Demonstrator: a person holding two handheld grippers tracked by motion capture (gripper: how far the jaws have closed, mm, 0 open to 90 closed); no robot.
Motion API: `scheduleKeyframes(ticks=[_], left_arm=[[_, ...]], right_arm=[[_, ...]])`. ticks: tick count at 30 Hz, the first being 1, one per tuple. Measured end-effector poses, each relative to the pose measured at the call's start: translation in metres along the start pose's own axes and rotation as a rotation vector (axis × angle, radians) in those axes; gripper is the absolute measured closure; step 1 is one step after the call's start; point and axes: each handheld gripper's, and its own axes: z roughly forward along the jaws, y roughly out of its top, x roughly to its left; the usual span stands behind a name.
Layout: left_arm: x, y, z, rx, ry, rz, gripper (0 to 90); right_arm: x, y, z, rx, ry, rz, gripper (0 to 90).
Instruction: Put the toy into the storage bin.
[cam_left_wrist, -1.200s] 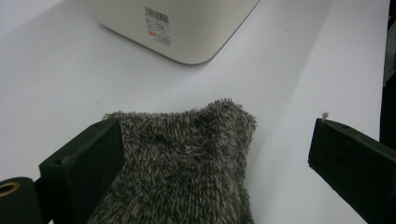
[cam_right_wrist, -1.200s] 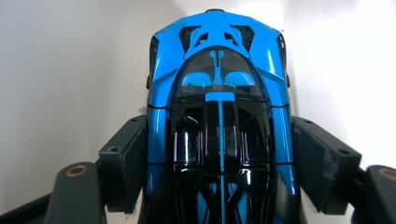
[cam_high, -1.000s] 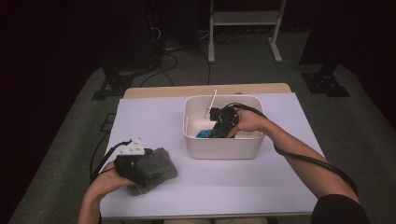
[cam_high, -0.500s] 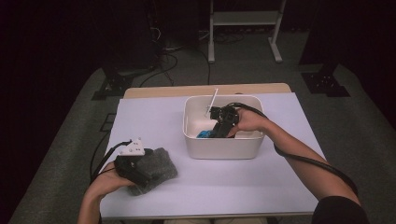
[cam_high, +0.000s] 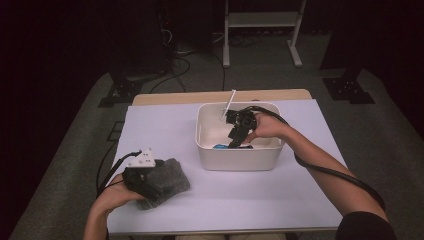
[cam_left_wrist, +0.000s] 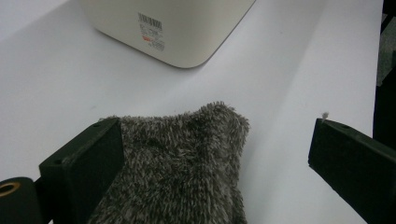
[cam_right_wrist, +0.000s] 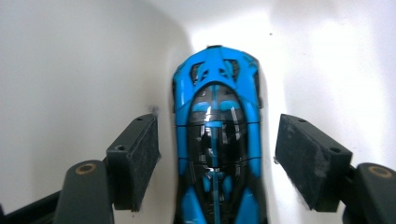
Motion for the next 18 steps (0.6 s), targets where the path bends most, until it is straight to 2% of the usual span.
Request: scheduleKeyframes(ticks=[12,18], left_arm=[[-0.002,0.001,0.001,-0.008,-0.002,-0.005,3.1],[-0.003,0.001,0.003,0.000,-0.010,0.008,3.1]], right_arm=[[0.003,-0.005,-0.017,-0.070,-0.011,0.007,29.3],[0.008,-0.009,-0.031,-0.110,-0.017,0.007,29.4]])
